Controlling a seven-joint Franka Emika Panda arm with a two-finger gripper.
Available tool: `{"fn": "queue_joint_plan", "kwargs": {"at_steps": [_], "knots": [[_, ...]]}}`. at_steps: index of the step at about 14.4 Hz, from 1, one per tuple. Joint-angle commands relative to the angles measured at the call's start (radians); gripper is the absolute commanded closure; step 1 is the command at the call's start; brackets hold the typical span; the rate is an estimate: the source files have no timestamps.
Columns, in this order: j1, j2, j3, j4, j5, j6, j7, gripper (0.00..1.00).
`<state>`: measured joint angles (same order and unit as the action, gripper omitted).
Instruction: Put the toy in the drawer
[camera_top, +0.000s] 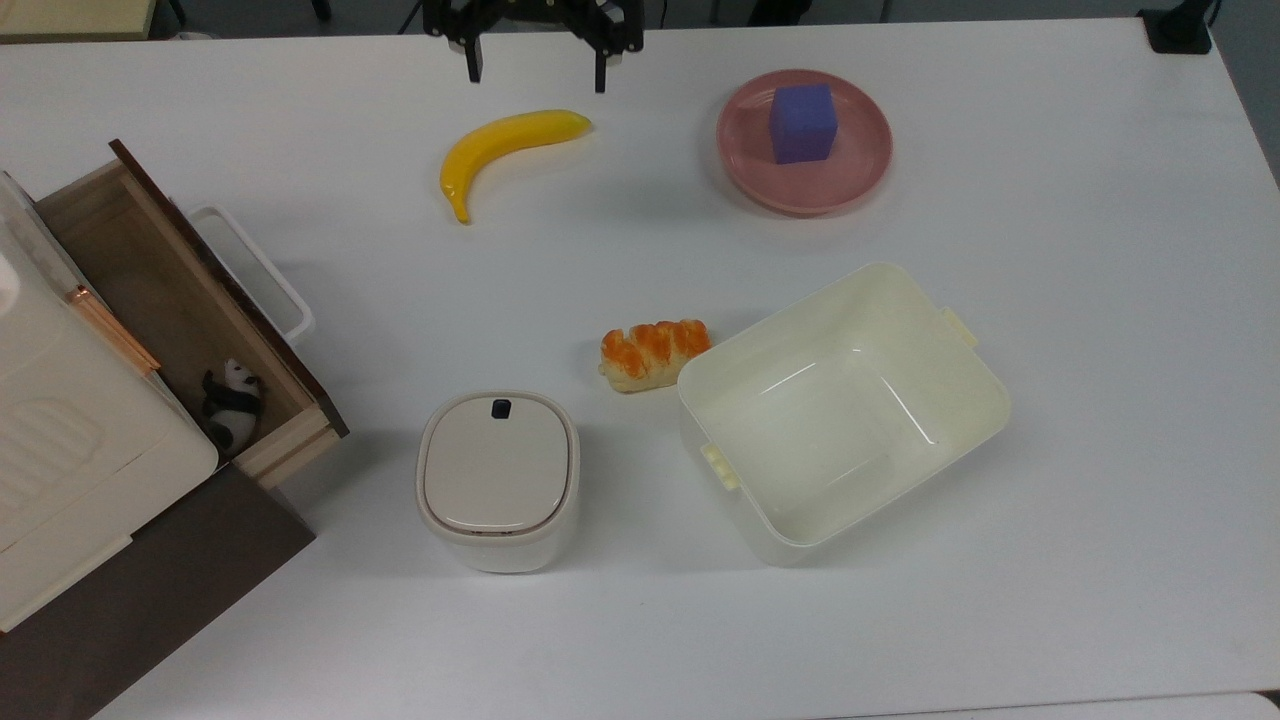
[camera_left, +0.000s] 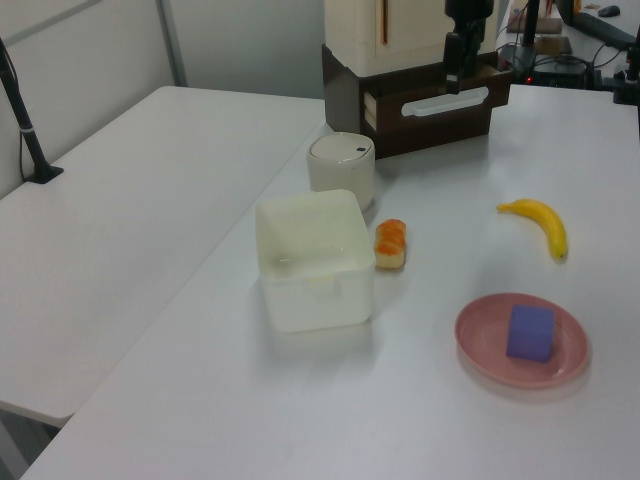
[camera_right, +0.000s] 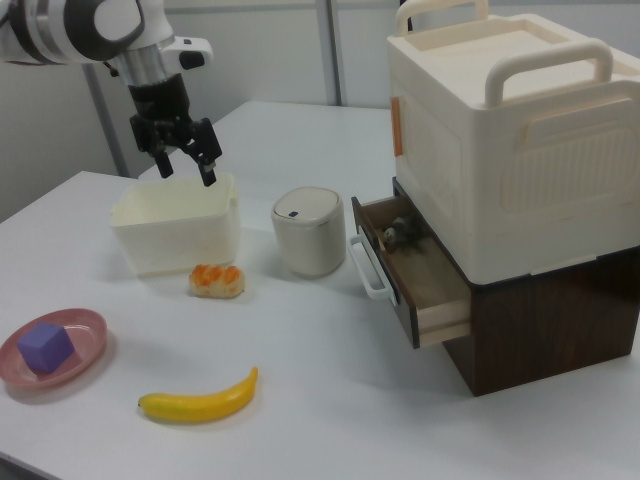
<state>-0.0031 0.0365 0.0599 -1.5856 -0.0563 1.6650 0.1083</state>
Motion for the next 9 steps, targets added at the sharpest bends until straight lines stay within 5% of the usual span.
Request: {"fn": "queue_joint_plan", "kwargs": {"at_steps": [1, 5, 9], "knots": [[0.023, -0.038, -0.029, -0.045, 0.023, -0.019, 0.004, 0.00], [0.156, -0.044, -0.167, -0.042, 0.024, -0.019, 0.004, 0.00], [0.152, -0.040, -0.170, -0.037, 0.026, -0.018, 0.004, 0.00]]}}
